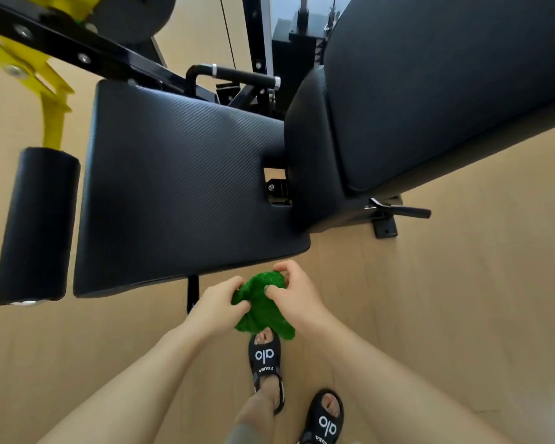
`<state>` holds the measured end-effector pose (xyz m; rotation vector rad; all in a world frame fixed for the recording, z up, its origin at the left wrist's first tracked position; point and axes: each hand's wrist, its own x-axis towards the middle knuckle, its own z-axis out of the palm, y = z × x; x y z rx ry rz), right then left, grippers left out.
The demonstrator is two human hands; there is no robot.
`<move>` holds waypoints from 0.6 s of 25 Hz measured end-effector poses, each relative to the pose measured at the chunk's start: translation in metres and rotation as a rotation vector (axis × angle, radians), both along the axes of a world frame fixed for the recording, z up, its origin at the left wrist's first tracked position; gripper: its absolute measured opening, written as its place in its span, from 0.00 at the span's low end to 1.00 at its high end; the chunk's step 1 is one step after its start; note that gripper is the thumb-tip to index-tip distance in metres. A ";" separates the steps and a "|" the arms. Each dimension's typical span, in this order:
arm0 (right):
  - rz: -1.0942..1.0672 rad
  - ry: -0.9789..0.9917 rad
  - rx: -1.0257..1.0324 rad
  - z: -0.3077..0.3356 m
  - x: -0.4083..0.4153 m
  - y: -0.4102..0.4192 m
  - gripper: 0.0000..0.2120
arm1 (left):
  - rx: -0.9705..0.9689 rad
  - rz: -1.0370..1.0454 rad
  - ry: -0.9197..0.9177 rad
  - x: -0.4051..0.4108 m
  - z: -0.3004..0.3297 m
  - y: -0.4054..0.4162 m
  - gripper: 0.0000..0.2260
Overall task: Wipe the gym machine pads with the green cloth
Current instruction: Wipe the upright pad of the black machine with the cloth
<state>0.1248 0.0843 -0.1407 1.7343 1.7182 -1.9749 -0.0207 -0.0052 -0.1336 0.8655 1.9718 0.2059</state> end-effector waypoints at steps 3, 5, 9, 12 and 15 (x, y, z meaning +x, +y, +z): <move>0.013 0.073 0.097 0.068 0.009 0.014 0.21 | 0.057 0.280 -0.215 0.008 0.059 0.015 0.12; 0.031 0.130 0.183 0.124 0.020 0.028 0.24 | 0.072 0.323 -0.338 0.017 0.108 0.026 0.20; 0.059 0.271 0.374 0.240 0.051 0.048 0.25 | 0.160 0.450 -0.841 0.044 0.209 0.048 0.27; 0.107 0.336 0.529 0.306 0.071 0.062 0.24 | 0.285 0.308 -0.995 0.060 0.268 0.063 0.20; 0.079 0.358 0.650 0.353 0.083 0.081 0.22 | 0.446 0.335 -0.770 0.069 0.308 0.089 0.23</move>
